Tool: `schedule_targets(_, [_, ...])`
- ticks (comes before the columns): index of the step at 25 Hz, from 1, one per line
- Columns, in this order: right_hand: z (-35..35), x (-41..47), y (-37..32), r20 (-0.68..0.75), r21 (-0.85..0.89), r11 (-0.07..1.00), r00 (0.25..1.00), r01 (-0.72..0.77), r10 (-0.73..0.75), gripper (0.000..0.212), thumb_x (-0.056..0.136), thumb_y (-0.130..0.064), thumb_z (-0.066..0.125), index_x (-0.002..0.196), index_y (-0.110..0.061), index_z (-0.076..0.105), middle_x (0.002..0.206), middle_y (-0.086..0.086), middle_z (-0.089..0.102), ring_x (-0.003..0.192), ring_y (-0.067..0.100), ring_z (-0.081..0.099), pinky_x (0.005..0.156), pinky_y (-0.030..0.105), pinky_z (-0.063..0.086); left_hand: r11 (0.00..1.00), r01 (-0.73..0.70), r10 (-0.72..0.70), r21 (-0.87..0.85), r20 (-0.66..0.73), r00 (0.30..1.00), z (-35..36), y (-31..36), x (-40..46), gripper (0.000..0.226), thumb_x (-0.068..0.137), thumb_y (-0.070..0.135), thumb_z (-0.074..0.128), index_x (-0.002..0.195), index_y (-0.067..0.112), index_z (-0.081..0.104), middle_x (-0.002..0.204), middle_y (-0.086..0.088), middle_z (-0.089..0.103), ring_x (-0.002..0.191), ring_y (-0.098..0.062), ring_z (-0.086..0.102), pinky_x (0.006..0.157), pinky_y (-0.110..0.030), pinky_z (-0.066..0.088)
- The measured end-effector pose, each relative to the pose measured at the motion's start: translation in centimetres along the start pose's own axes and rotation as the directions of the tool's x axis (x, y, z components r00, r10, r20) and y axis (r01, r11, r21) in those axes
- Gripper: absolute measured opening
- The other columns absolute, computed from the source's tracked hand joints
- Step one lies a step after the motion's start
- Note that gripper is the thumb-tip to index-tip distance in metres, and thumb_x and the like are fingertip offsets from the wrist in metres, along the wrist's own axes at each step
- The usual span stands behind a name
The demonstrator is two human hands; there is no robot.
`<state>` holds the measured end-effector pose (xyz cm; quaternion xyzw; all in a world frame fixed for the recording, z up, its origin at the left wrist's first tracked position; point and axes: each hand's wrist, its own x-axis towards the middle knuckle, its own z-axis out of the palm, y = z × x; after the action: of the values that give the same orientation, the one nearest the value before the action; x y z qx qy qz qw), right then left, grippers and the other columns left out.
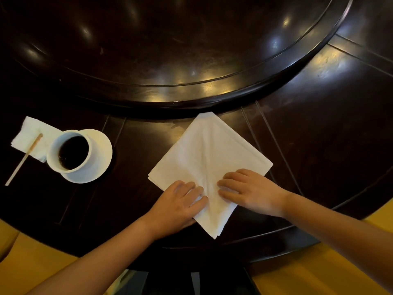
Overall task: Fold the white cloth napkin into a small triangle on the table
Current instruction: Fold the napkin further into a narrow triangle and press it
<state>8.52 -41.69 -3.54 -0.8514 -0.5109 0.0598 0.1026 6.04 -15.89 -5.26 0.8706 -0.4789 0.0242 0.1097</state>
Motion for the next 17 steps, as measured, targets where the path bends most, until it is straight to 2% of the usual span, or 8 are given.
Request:
schedule_targets(4, [0.1, -0.3, 0.3, -0.025, 0.075, 0.995, 0.998, -0.062, 0.064, 0.023, 0.076, -0.009, 0.072, 0.096, -0.007, 0.060, 0.104, 0.013, 0.063, 0.094, 0.031, 0.059, 0.069, 0.040, 0.054, 0.997, 0.017, -0.021, -0.069, -0.053, 0.998, -0.3, -0.6, -0.1, 0.029, 0.078, 0.008, 0.062, 0.106, 0.008, 0.052, 0.098, -0.012, 0.062, 0.091, -0.028, 0.056, 0.073, -0.037, 0.049])
schedule_targets(10, [-0.1, -1.9, 0.7, -0.114, 0.100, 0.981, 0.977, -0.167, 0.178, 0.016, 0.077, -0.011, 0.072, 0.089, -0.007, 0.062, 0.092, 0.010, 0.065, 0.083, 0.029, 0.061, 0.063, 0.039, 0.052, 0.979, 0.120, -0.121, -0.167, 0.008, 0.993, -1.4, -2.2, -1.6, 0.052, 0.063, -0.002, 0.077, 0.106, 0.010, 0.050, 0.094, -0.010, 0.065, 0.087, -0.023, 0.058, 0.068, -0.034, 0.054])
schedule_targets(12, [-0.1, -2.5, 0.6, -0.146, 0.108, 0.973, 0.965, -0.206, 0.220, 0.018, 0.077, -0.011, 0.073, 0.091, -0.007, 0.064, 0.092, 0.009, 0.065, 0.084, 0.028, 0.061, 0.066, 0.037, 0.053, 0.978, 0.108, -0.111, -0.177, -0.008, 0.994, -1.3, -2.4, -2.0, 0.043, 0.066, -0.001, 0.076, 0.102, 0.009, 0.055, 0.093, -0.009, 0.065, 0.086, -0.022, 0.059, 0.069, -0.032, 0.054])
schedule_targets(15, [0.0, -3.2, 0.1, -0.201, 0.112, 0.964, 0.945, -0.239, 0.258, 0.010, 0.081, -0.008, 0.068, 0.091, -0.005, 0.066, 0.090, 0.009, 0.066, 0.084, 0.027, 0.062, 0.066, 0.035, 0.053, 0.987, 0.065, -0.070, -0.148, -0.033, 0.997, -1.4, -2.5, -2.1, 0.011, 0.081, 0.009, 0.063, 0.091, 0.007, 0.066, 0.089, -0.009, 0.067, 0.082, -0.022, 0.061, 0.065, -0.033, 0.054])
schedule_targets(17, [0.2, -3.4, -0.3, -0.241, 0.111, 0.962, 0.932, -0.250, 0.270, 0.008, 0.086, -0.009, 0.063, 0.090, -0.004, 0.067, 0.089, 0.009, 0.067, 0.085, 0.026, 0.062, 0.066, 0.035, 0.053, 0.989, 0.058, -0.065, -0.137, -0.049, 0.997, -1.4, -2.3, -1.9, 0.014, 0.085, 0.014, 0.058, 0.086, 0.006, 0.069, 0.086, -0.008, 0.068, 0.079, -0.022, 0.064, 0.064, -0.032, 0.055])
